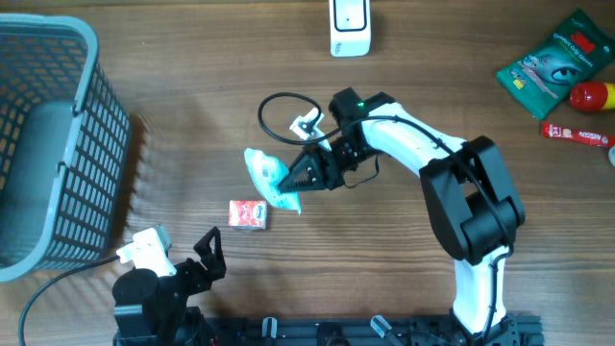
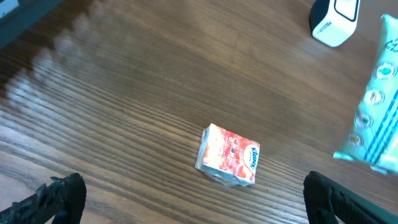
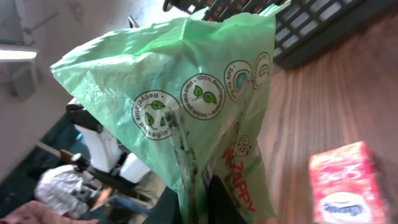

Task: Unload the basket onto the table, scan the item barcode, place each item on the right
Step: 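Lift the wet-wipe pack and hold it up at the white scanner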

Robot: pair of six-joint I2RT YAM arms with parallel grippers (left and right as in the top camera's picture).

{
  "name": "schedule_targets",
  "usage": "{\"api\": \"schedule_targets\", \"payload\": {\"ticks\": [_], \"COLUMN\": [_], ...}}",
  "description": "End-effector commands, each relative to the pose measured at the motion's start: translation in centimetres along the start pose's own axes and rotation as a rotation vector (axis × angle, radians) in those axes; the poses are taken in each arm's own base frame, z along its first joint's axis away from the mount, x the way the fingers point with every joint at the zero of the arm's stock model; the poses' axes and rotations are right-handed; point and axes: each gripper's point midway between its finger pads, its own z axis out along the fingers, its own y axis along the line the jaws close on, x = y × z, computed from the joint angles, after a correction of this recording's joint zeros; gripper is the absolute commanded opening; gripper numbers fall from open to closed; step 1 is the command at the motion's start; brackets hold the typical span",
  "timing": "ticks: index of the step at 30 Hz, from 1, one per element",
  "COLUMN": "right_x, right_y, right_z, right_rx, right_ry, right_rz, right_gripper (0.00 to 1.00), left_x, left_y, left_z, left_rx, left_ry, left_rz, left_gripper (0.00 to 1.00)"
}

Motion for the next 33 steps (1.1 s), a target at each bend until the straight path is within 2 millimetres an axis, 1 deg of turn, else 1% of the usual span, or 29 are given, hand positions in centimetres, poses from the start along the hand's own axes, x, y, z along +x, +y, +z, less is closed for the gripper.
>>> {"api": "schedule_targets", "payload": {"ticks": [1,4,5,7,10,13,17,19,21,23,25,26,27,30,32,33], "right_x": [-0.4,0.7,1.2,1.9,3.1,4.4,6.1,6.4,6.0,5.1,4.0,3.4,2.6,0.6,-1.1,-1.8], "right_y": [2.8,4.4,5.4,6.4,7.9,9.2,10.3,10.9,11.3,11.2,10.0,9.1,7.5,3.4,-2.7,-5.3], "right_z": [1.0,1.9,2.3,3.1,4.2,4.8,4.6,4.3,3.8,2.9,1.5,0.6,-0.7,-3.8,-8.1,-10.6], "right_rx": [-0.057,-0.064,-0.066,-0.077,-0.1,-0.116,-0.116,-0.114,-0.106,-0.084,-0.041,-0.008,0.045,0.206,0.525,0.703], "right_ry": [-0.03,-0.011,-0.001,0.02,0.052,0.073,0.078,0.074,0.066,0.055,0.06,0.067,0.076,0.081,0.079,0.056], "right_rz": [0.019,0.07,0.081,0.094,0.081,0.044,0.062,0.016,-0.076,-0.182,-0.306,-0.362,-0.383,-0.289,-0.094,-0.009], "right_gripper": [0.04,0.04,0.05,0.04,0.04,0.04,0.04,0.05,0.04,0.05,0.04,0.04,0.04,0.04,0.05,0.04], "left_x": [0.0,0.0,0.0,0.0,0.0,0.0,0.0,0.0,0.0,0.0,0.0,0.0,0.0,0.0,0.0,0.0], "left_y": [-0.3,-0.3,-0.3,-0.3,-0.3,-0.3,-0.3,-0.3,-0.3,-0.3,-0.3,-0.3,-0.3,-0.3,-0.3,-0.3], "left_z": [-0.1,-0.1,-0.1,-0.1,-0.1,-0.1,-0.1,-0.1,-0.1,-0.1,-0.1,-0.1,-0.1,-0.1,-0.1,-0.1], "left_rx": [0.017,0.017,0.017,0.017,0.017,0.017,0.017,0.017,0.017,0.017,0.017,0.017,0.017,0.017,0.017,0.017], "left_ry": [-0.002,-0.003,-0.003,-0.002,-0.003,-0.003,-0.003,-0.003,-0.003,-0.003,-0.003,-0.003,-0.003,-0.003,-0.003,-0.003], "left_rz": [-0.002,-0.002,-0.002,-0.002,-0.002,-0.002,-0.002,-0.002,-0.002,-0.002,-0.002,-0.002,-0.002,-0.002,-0.002,-0.002], "left_gripper": [1.0,1.0,1.0,1.0,1.0,1.0,1.0,1.0,1.0,1.0,1.0,1.0,1.0,1.0,1.0,1.0]}}
